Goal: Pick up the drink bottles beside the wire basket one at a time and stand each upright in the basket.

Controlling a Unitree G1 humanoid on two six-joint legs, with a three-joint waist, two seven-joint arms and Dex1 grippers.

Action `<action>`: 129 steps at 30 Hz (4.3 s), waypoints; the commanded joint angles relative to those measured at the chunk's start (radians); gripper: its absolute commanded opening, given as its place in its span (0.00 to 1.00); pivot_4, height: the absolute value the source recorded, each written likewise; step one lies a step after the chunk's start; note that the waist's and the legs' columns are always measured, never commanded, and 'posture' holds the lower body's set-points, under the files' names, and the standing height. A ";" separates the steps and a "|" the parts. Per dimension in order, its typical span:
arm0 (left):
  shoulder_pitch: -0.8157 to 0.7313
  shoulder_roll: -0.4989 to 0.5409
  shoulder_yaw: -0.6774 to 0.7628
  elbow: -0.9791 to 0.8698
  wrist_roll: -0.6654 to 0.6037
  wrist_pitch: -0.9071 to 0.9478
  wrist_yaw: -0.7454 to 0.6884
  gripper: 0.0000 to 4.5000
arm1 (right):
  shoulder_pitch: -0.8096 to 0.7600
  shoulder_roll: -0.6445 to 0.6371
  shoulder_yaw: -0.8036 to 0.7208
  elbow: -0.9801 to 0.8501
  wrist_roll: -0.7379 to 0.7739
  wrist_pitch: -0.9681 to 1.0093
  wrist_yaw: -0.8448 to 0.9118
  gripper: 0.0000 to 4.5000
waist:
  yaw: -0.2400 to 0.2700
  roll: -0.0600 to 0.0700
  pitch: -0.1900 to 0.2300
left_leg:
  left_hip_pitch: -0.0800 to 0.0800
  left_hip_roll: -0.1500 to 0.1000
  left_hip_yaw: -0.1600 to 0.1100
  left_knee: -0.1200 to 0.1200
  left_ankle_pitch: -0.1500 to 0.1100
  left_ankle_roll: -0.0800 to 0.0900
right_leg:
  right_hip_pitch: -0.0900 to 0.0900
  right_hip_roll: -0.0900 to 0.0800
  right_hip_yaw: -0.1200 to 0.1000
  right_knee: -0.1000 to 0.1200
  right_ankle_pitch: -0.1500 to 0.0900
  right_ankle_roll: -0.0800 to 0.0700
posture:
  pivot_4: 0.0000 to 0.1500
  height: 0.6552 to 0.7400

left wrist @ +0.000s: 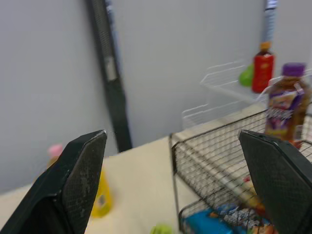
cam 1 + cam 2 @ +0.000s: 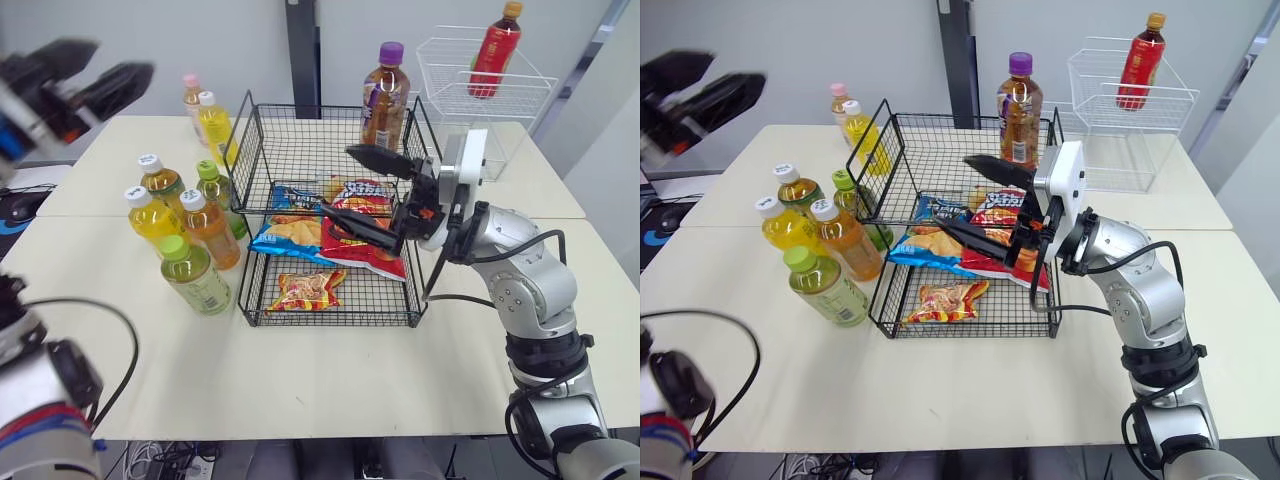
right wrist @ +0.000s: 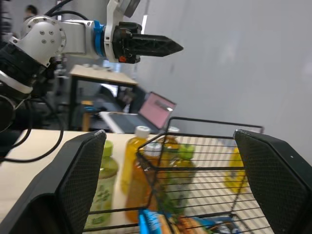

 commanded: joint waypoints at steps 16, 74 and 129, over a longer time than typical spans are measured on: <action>1.116 -0.468 0.739 -0.522 -0.285 -0.021 -0.044 0.99 | -0.102 0.053 0.077 0.137 0.025 -0.019 0.199 1.00 | 0.009 -0.006 -0.004 | 0.004 0.000 -0.004 -0.001 -0.003 0.005 | 0.005 -0.002 -0.005 -0.001 -0.001 -0.002 | 1.00 1.00; 0.150 -0.176 -0.336 0.374 0.134 -0.506 0.261 0.31 | 0.011 -0.023 0.010 -0.098 -0.084 -0.009 -0.099 1.00 | 0.024 -0.003 -0.002 | 0.000 0.000 -0.002 -0.008 -0.004 0.007 | 0.004 -0.002 -0.007 -0.012 0.001 -0.003 | 1.00 1.00; -0.916 -0.555 -0.652 1.234 0.247 -0.807 -0.153 0.31 | 0.189 0.065 -0.047 -0.311 -0.307 -0.070 -0.524 1.00 | 0.008 -0.003 0.009 | -0.009 -0.001 -0.002 -0.001 -0.001 0.002 | -0.004 -0.001 -0.005 -0.009 0.000 0.002 | 1.00 1.00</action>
